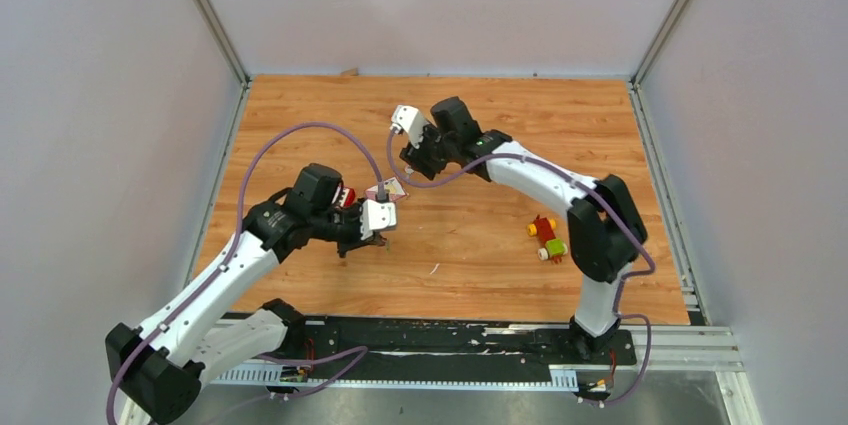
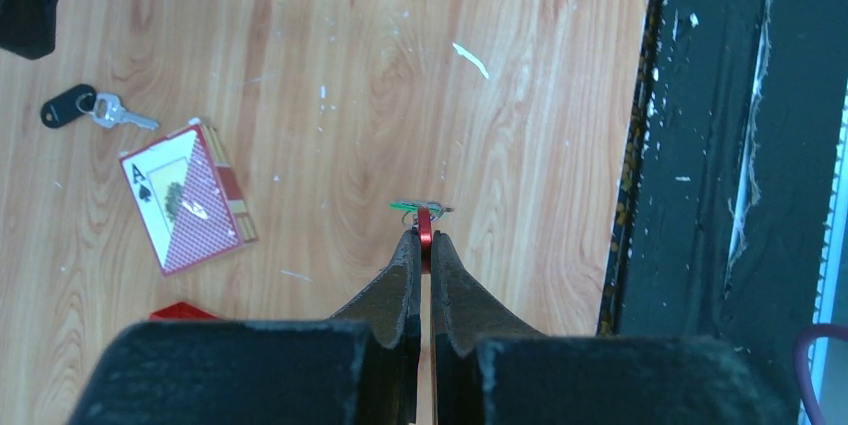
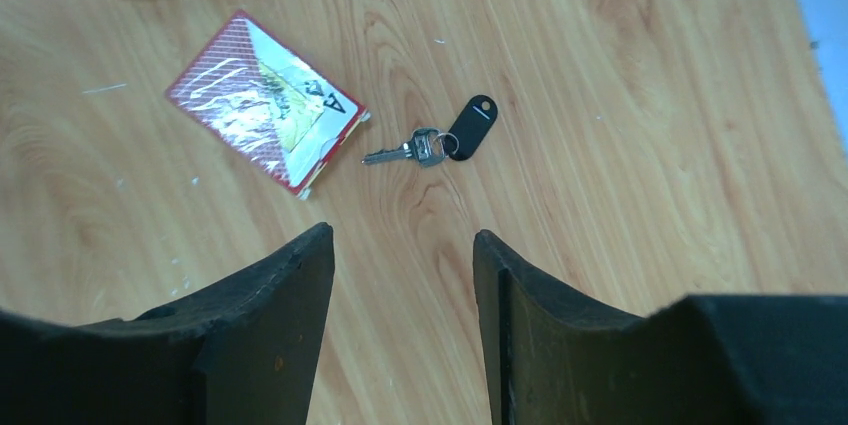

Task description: Put the keys on the keyring

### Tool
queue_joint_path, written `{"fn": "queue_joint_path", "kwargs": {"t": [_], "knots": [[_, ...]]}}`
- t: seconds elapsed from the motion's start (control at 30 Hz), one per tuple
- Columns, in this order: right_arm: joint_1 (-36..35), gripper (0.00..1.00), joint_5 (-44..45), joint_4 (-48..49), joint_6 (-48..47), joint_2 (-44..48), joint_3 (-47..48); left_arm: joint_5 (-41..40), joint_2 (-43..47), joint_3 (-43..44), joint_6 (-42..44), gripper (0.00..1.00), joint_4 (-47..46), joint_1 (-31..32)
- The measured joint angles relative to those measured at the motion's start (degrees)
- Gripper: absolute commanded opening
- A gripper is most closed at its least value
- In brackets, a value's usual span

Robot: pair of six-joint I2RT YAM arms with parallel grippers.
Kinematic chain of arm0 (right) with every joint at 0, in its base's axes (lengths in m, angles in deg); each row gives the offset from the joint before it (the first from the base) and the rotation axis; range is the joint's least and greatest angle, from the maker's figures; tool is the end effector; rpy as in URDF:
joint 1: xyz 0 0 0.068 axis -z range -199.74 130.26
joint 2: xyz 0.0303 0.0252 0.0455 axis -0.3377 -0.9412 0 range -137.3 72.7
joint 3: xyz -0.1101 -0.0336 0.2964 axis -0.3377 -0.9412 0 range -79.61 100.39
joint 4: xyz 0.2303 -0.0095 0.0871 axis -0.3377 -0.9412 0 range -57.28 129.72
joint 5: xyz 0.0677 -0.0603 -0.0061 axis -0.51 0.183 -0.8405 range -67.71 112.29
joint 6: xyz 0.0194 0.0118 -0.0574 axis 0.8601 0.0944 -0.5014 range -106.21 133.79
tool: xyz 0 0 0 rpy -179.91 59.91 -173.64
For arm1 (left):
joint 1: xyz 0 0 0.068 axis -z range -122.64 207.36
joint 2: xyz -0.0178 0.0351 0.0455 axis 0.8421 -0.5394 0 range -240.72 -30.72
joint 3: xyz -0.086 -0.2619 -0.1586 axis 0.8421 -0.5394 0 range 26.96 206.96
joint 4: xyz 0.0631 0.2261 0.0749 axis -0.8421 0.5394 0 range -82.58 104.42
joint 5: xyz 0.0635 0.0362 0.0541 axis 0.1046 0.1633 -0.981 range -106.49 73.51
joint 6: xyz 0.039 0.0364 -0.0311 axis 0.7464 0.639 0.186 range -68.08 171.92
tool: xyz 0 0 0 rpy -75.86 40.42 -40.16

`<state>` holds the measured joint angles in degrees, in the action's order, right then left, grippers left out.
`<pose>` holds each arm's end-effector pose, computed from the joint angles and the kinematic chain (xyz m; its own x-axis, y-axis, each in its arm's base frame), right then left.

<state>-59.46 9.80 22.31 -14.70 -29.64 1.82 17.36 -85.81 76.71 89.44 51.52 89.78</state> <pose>0.3129 0.2732 0.3170 -0.0593 -0.6547 -0.7535 -0.8905 0.3758 -0.2564 0.1118 -0.1018 0.3210 -0.0512 0.6318 -0.7735 0.9862 0.1539 0.0604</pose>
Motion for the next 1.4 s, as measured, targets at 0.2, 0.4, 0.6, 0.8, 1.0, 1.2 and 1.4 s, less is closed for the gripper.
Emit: {"fn": "queue_joint_path", "kwargs": {"t": [0.2, 0.4, 0.6, 0.8, 1.0, 1.2, 1.4], "knots": [[1.88, 0.50, -1.57, -4.48, 1.11, -15.76, 12.37, -0.07, 5.68, -4.61, 1.03, 0.00, 1.68, 0.00], [2.58, 0.45, -1.51, -9.07, 2.95, -25.68, 22.77, 0.72, 8.35, -6.60, 0.74, 0.00, 1.11, 0.00], [2.58, 0.43, -1.57, -10.71, 5.92, -29.83, 28.13, 0.83, 8.41, -7.87, 0.48, 0.00, 0.07, 0.00], [2.58, 0.42, -0.39, -11.91, 7.65, -34.05, 31.80, 0.87, 8.39, -8.24, 0.20, 0.00, -0.81, 0.00], [2.51, 0.35, 1.46, -13.25, 8.96, -37.16, 35.71, 1.01, 8.41, -8.28, 0.09, 0.00, -1.86, 0.00], [2.36, 0.30, 4.02, -12.52, 9.14, -36.98, 34.82, 1.01, 8.41, -8.81, 0.07, 0.00, -2.32, 0.00], [2.29, 0.25, 5.70, -8.52, 8.46, -31.91, 25.94, 1.01, 8.44, -8.81, 0.07, 0.00, -2.38, 0.00]]}}
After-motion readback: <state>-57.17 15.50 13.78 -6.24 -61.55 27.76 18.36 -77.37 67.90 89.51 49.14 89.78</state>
